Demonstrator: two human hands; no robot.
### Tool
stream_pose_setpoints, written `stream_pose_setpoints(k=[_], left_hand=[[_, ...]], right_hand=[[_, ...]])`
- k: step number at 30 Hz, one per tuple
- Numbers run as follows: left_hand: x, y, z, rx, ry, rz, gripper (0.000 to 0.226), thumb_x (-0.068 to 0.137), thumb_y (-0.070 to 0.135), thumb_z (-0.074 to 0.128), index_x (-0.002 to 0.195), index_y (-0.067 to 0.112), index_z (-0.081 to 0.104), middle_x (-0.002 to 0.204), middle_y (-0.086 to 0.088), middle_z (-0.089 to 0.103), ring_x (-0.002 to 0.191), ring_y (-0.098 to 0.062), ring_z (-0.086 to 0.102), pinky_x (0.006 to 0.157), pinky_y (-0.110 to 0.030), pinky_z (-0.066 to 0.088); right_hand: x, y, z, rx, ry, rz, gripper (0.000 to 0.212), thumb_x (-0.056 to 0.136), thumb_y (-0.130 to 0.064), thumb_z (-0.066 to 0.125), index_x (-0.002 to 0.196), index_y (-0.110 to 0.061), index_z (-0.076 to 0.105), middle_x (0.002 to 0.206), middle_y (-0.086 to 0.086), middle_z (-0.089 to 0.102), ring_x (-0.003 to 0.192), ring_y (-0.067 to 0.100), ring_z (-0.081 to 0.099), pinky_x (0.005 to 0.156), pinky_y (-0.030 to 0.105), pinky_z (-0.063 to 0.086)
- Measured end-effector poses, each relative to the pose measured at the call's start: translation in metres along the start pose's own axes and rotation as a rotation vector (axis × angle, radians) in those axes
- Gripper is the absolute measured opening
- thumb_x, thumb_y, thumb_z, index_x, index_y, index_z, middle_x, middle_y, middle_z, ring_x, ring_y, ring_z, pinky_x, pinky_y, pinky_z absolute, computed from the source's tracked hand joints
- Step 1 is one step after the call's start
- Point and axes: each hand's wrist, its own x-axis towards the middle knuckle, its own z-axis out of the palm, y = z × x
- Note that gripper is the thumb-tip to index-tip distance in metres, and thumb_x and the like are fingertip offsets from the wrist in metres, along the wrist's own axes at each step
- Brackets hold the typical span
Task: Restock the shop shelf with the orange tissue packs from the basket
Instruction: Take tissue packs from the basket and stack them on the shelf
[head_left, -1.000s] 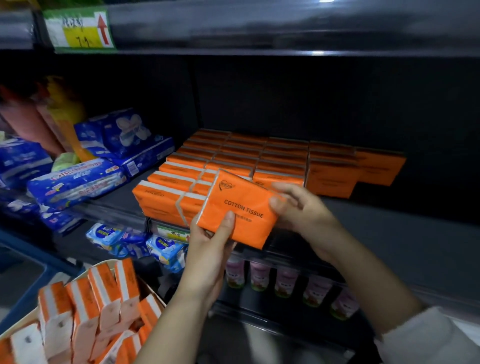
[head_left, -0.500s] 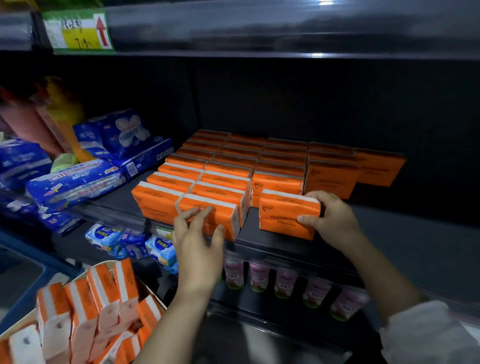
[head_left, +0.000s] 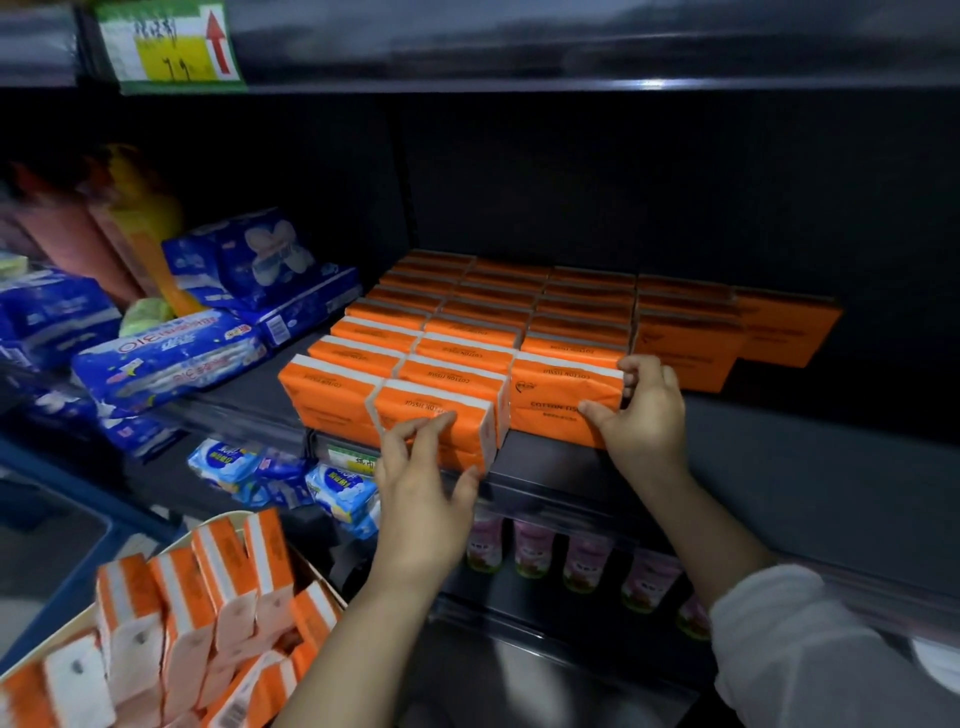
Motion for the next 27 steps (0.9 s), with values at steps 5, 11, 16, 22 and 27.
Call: stream_pose_setpoints(k=[5, 11, 16, 22, 27], left_hand=[[-0.001, 0.002, -0.003, -0.038, 0.035, -0.005, 0.054, 0.086, 0.011, 0.065, 0.135, 0.021, 0.047, 0.119, 0.010, 0.029, 0.125, -0.018, 0.033, 0.107, -0.034, 0.033], [-0.007, 0.003, -0.031, -0.088, 0.214, -0.013, 0.045, 0.082, 0.004, 0.067, 0.125, 0.012, 0.057, 0.115, -0.003, 0.040, 0.117, -0.025, 0.045, 0.104, -0.027, 0.032], [-0.041, -0.045, -0.084, 0.051, 0.274, -0.017, 0.037, 0.079, 0.009, 0.063, 0.116, 0.011, 0.063, 0.106, -0.008, 0.053, 0.102, -0.024, 0.053, 0.093, -0.020, 0.034], [-0.126, -0.160, -0.170, 0.489, 0.140, -0.265, 0.035, 0.087, 0.022, 0.063, 0.121, 0.019, 0.061, 0.113, -0.004, 0.058, 0.105, -0.023, 0.056, 0.091, -0.033, 0.042], [-0.170, -0.210, -0.210, 0.637, 0.007, -0.510, 0.039, 0.088, 0.033, 0.061, 0.126, 0.026, 0.057, 0.133, -0.001, 0.051, 0.120, -0.022, 0.048, 0.095, -0.036, 0.045]], right_hand=[[-0.006, -0.006, -0.010, -0.023, 0.001, 0.005, 0.068, 0.069, -0.019, 0.081, 0.127, -0.012, 0.047, 0.126, 0.009, 0.042, 0.113, 0.021, 0.047, 0.094, 0.031, 0.043], [-0.035, -0.038, -0.027, -0.015, 0.048, -0.116, 0.054, 0.075, -0.016, 0.075, 0.124, -0.010, 0.052, 0.121, 0.014, 0.046, 0.116, 0.029, 0.046, 0.098, 0.035, 0.037], [-0.074, -0.080, -0.012, 0.030, -0.077, -0.317, 0.042, 0.077, -0.011, 0.072, 0.116, -0.005, 0.058, 0.112, 0.018, 0.053, 0.105, 0.029, 0.053, 0.091, 0.028, 0.037], [-0.130, -0.131, 0.034, -0.020, -0.459, -0.543, 0.037, 0.078, -0.017, 0.072, 0.112, -0.006, 0.061, 0.107, 0.014, 0.058, 0.102, 0.030, 0.054, 0.084, 0.022, 0.031], [-0.177, -0.164, 0.081, -0.080, -0.746, -0.609, 0.041, 0.080, -0.020, 0.070, 0.118, -0.011, 0.060, 0.115, 0.011, 0.055, 0.112, 0.028, 0.050, 0.096, 0.032, 0.035]])
